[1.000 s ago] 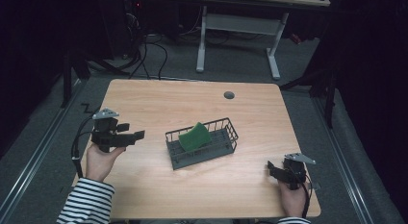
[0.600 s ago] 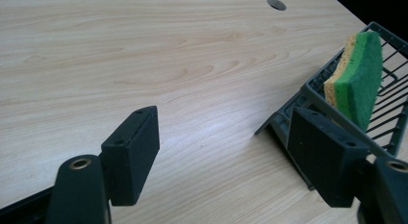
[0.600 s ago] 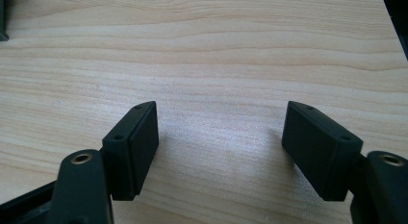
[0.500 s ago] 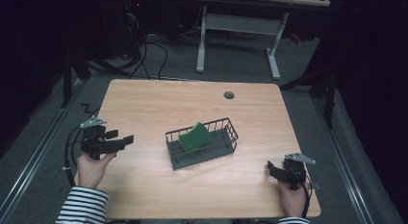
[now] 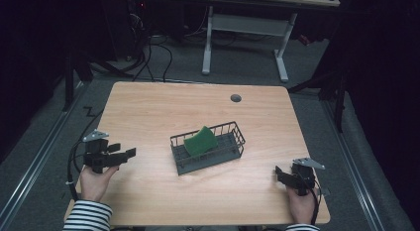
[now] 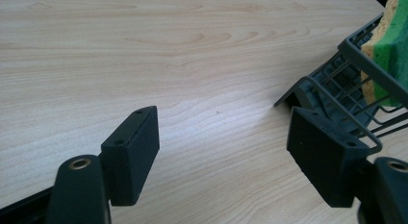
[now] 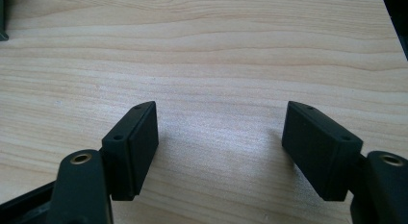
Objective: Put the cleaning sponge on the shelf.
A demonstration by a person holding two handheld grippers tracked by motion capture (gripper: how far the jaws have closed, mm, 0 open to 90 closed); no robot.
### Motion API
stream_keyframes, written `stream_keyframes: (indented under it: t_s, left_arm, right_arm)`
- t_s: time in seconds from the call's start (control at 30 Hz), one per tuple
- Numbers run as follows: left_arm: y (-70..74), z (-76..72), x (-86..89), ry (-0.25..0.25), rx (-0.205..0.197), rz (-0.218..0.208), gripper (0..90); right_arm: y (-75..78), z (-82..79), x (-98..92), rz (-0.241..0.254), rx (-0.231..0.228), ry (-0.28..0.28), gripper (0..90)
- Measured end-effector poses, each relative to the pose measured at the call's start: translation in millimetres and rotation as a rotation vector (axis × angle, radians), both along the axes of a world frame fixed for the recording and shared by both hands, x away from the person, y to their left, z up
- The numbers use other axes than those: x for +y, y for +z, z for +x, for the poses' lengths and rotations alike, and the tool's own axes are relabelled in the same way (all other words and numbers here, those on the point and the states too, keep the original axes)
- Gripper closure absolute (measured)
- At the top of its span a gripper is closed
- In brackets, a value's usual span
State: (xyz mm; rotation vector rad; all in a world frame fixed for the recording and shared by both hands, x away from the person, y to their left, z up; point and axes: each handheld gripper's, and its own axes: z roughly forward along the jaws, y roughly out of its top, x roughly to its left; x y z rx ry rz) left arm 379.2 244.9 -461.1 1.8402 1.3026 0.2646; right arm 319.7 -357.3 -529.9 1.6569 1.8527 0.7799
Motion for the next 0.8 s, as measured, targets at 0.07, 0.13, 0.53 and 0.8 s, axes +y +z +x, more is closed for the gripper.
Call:
stream_keyframes:
  t_s: [0.07, 0.13, 0.53, 0.8]
  left_arm:
    - [-2.7, -0.8, -0.5, 0.001, 0.002, 0.001, 27.6]
    - [-5.9, -1.3, -1.4, -0.002, 0.005, 0.002, 27.6]
    - [-29.3, -2.0, -12.8, -0.012, 0.035, 0.029, 27.5]
    - [-42.9, -1.4, -18.7, 0.001, 0.039, 0.039, 27.2]
  right_arm:
    - [-0.1, 0.1, -0.1, -0.001, -0.001, 0.001, 28.6]
    - [-0.1, 0.1, -0.1, -0.001, -0.001, 0.001, 28.6]
    - [-0.1, 0.1, -0.1, -0.001, -0.001, 0.001, 28.7]
    - [-0.1, 0.0, -0.1, -0.001, -0.001, 0.001, 28.6]
